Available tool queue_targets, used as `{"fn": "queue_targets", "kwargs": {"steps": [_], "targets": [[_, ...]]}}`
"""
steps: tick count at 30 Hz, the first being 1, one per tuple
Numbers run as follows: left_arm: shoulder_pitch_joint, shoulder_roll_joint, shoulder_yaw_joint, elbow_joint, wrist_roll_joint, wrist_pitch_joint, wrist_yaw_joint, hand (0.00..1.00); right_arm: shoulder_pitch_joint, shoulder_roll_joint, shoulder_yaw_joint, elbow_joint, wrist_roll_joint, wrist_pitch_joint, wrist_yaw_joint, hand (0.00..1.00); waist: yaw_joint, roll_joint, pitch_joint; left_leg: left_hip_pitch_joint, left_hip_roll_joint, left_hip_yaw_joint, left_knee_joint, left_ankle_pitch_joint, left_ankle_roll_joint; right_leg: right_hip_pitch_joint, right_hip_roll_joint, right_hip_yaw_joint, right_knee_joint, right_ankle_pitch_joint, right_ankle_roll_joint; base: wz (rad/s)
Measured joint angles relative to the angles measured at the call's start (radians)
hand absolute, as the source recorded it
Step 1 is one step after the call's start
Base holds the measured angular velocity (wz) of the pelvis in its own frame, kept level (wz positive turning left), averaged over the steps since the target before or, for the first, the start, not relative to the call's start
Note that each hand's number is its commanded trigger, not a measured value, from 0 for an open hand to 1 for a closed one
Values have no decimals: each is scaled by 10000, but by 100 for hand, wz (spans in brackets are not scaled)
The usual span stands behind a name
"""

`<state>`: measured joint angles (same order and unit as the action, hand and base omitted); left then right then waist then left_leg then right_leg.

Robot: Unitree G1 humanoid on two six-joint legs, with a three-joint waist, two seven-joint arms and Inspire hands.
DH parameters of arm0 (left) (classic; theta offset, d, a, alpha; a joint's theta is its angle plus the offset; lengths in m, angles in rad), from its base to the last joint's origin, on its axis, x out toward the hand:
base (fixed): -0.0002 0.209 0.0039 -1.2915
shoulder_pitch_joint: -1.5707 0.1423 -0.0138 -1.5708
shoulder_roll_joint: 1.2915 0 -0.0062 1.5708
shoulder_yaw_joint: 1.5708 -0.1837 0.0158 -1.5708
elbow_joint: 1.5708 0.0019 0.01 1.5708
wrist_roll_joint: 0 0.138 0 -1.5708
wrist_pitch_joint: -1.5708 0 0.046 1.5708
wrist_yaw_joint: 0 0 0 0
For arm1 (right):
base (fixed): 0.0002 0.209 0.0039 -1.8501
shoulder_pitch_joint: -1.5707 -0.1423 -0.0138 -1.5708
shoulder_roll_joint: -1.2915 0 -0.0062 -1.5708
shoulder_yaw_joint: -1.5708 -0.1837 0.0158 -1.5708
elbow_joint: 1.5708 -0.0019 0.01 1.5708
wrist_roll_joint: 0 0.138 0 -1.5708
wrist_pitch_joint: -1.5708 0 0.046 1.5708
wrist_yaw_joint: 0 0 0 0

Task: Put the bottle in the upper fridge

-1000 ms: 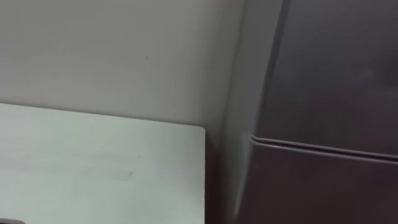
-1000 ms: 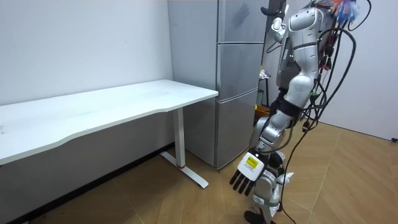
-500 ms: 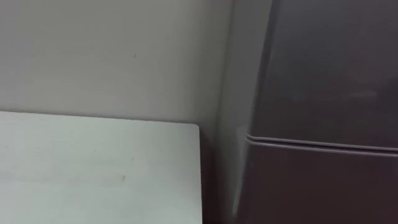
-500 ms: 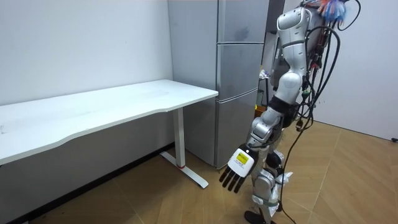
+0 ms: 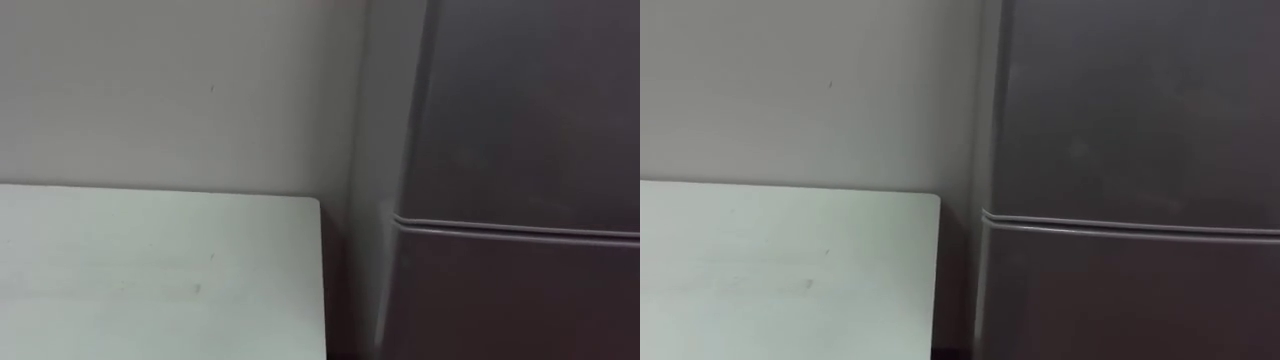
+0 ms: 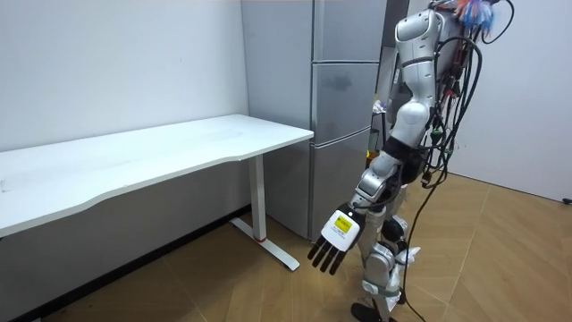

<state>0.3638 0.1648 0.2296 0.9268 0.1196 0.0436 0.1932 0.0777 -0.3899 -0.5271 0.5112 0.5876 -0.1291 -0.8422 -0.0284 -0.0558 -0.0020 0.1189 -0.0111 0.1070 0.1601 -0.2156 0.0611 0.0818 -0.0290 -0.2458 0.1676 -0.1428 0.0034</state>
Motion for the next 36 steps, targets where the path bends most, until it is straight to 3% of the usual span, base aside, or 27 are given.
{"fn": "queue_targets", "kwargs": {"steps": [1,6,18,24,30,36], "targets": [[12,-14,-13,14,-20,0,68,0,75,295,46,195,0,0,54,0,-10,15,11,-9,1,-1,-15,-3,-2,-21,0,7,-1,-1,-1,0],[77,-148,-271,204,-456,-6,386,0,531,1039,566,967,123,8,278,0,-39,149,-30,-21,-13,18,-54,-2,1,-118,-18,28,31,-9,4,-1],[203,-316,-432,737,-474,-87,148,0,945,1659,2974,3434,-921,171,1859,0,155,362,30,328,54,293,-98,-106,-65,-11,23,390,178,-174,-28,-7],[-120,-378,-460,1089,-382,-83,143,0,1011,2226,3224,4261,-2029,221,2727,0,122,479,34,356,63,337,-100,-114,-65,-1,34,432,175,-170,-32,-3],[-314,-380,-645,803,-389,-299,147,0,1036,2303,4172,4371,-3102,200,3468,0,112,570,18,275,71,346,-94,-114,-65,-84,46,446,178,-162,-43,-1],[-598,-380,-1114,674,-396,-784,133,0,1060,2343,5197,4373,-4086,177,4369,0,318,628,11,218,80,352,-100,-114,-66,-141,57,423,189,-155,-50,0]]}}
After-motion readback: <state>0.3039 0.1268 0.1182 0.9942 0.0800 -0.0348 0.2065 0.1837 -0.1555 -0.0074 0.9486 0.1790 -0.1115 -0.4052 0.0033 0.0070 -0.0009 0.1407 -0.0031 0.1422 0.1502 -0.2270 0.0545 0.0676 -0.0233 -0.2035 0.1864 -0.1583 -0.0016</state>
